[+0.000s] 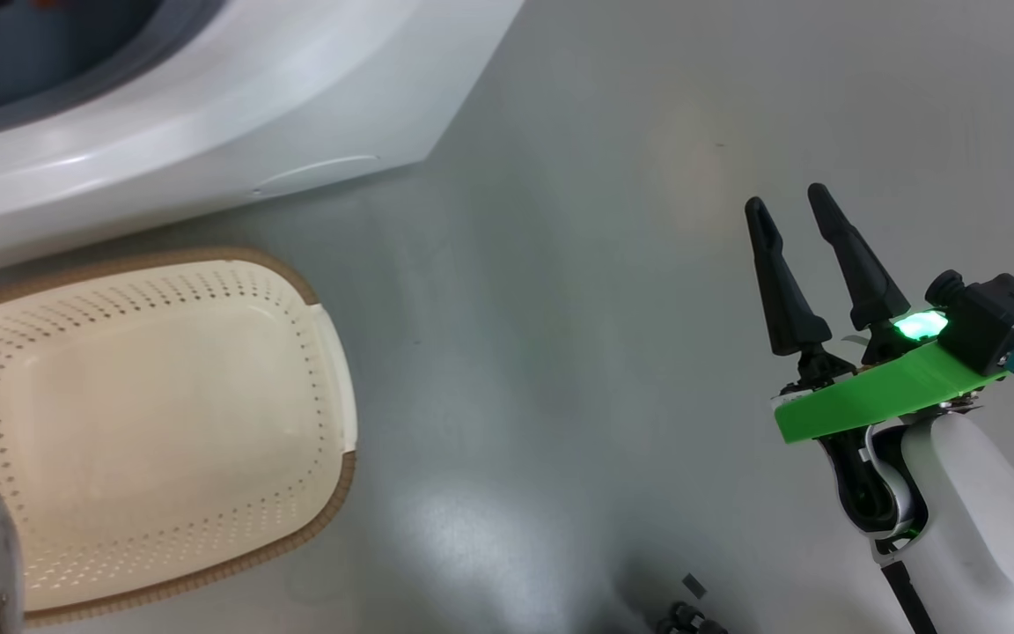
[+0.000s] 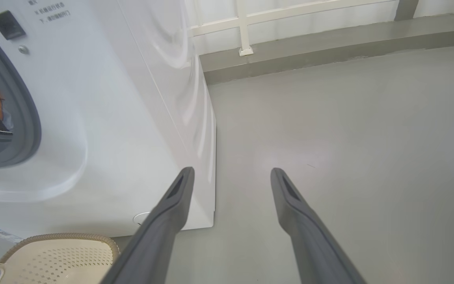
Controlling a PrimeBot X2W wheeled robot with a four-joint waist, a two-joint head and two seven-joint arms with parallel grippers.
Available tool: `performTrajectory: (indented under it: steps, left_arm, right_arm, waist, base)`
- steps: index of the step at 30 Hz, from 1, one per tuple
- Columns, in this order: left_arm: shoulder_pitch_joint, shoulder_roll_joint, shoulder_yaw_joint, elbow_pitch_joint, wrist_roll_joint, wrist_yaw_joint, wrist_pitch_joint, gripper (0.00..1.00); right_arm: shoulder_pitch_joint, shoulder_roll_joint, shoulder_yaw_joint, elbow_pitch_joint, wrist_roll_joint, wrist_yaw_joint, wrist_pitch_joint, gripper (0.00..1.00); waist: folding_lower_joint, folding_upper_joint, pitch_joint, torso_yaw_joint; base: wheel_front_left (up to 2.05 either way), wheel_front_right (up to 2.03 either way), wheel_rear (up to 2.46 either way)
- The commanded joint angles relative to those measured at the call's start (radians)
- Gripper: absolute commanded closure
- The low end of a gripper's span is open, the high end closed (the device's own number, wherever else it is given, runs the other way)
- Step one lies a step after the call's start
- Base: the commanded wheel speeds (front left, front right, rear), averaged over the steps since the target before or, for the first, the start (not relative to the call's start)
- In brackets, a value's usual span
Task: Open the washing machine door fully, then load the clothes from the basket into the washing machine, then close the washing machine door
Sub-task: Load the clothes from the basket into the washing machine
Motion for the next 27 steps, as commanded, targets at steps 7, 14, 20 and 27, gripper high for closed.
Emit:
performTrajectory:
  steps: [7,14,20,27]
  left_arm:
    - [0.036,0.012,0.06,0.181,-0.02,0.015,-0.005,0.0]
    - [0.019,-0.016,0.052,0.361,-0.038,-0.012,0.002,0.0]
    - [0.067,-0.029,0.051,0.36,-0.04,-0.034,-0.005,0.0]
    - [0.219,-0.048,0.094,0.218,-0.046,-0.039,-0.005,0.0]
  right_arm:
    - [0.009,-0.004,0.026,-0.008,0.011,0.008,-0.008,0.0]
    - [0.008,-0.015,0.03,-0.004,0.01,0.008,-0.008,0.0]
    - [0.011,-0.02,0.035,0.001,0.008,0.008,-0.008,0.0]
    - [0.027,-0.03,0.029,0.011,0.005,0.008,-0.008,0.0]
  waist:
    - [0.0,-0.0001,0.006,-0.004]
    - [0.0,-0.0001,-0.029,0.022]
    - [0.0,-0.0001,-0.085,0.039]
    - [0.0,-0.0001,-0.175,0.07]
  base:
    - [0.0,0.0,0.0]
    - [0.0,0.0,0.0]
    - [0.0,0.0,0.0]
    - [0.0,0.0,0.0]
